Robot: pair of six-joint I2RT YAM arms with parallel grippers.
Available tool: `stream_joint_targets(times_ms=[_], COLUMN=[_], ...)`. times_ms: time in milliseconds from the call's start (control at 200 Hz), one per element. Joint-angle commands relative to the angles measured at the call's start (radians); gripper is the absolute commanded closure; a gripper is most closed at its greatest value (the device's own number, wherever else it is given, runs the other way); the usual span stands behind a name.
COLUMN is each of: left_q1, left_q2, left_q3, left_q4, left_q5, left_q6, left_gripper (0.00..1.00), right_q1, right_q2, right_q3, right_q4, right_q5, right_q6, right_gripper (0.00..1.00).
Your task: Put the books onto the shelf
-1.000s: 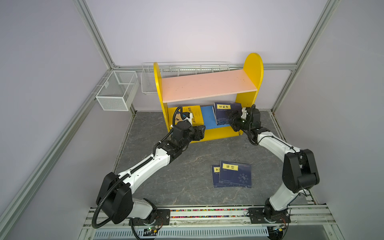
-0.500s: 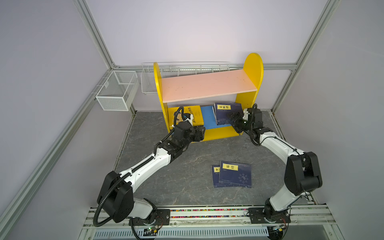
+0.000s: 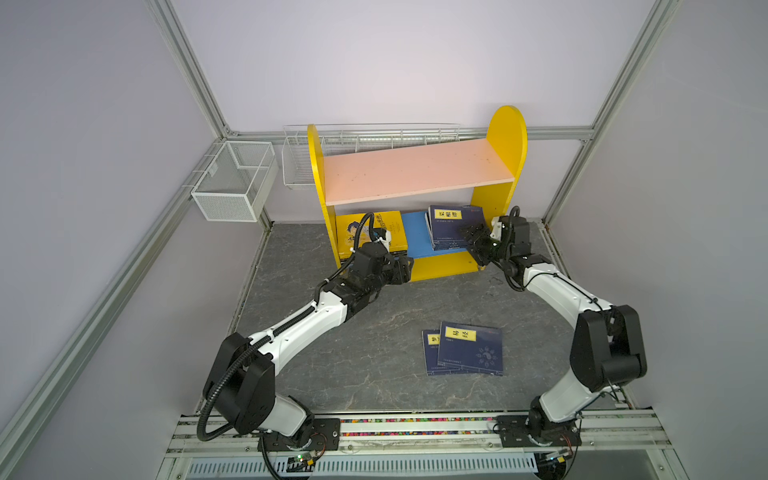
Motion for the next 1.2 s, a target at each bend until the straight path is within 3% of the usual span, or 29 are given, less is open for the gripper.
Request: stream_joint_targets(times_ms=[0, 280, 505, 565, 690, 775, 875, 1195], left_q1=[-0.006, -0.014, -0.014, -0.014, -0.014, -0.015, -0.014, -0.014], left_q2=[0.016, 0.028, 0.039, 0.040, 0.039, 0.039, 0.039, 0.030], left_q3=[0.038, 0.041, 0.042, 0.041, 0.035, 0.034, 0.030, 0.017], left_q4=[-0.023, -0.025, -0.010, -0.009, -0.004, -0.007, -0.005, 0.002], left_q5=[0.010, -0.004, -0.004, -0.004, -0.005, -0.007, -0.008, -0.016], left_q6=[0.025, 0.029, 0.019, 0.017, 0.018, 0.023, 0.024, 0.031], left_gripper=[0.27, 0.28, 0.28, 0.28, 0.28, 0.28, 0.28, 0.28], right_q1=[-0.032, -0.006, 0.083, 0.103, 0.121, 0.122, 0.122, 0.122], right_q2=[-0.019, -0.040, -0.068, -0.067, -0.063, -0.044, -0.021, 0.042], right_q3=[0.023, -0.022, 0.019, 0.042, 0.057, 0.068, 0.082, 0.130], right_q4=[0.051, 0.057, -0.110, -0.173, -0.253, -0.277, -0.294, -0.304], right_q5=[0.027, 0.046, 0.169, 0.212, 0.281, 0.291, 0.310, 0.346], right_q6=[-0.027, 0.000, -0.140, -0.174, -0.195, -0.196, -0.189, -0.145], right_gripper=[0.17, 0.20, 0.35, 0.45, 0.76, 0.86, 0.91, 0.91])
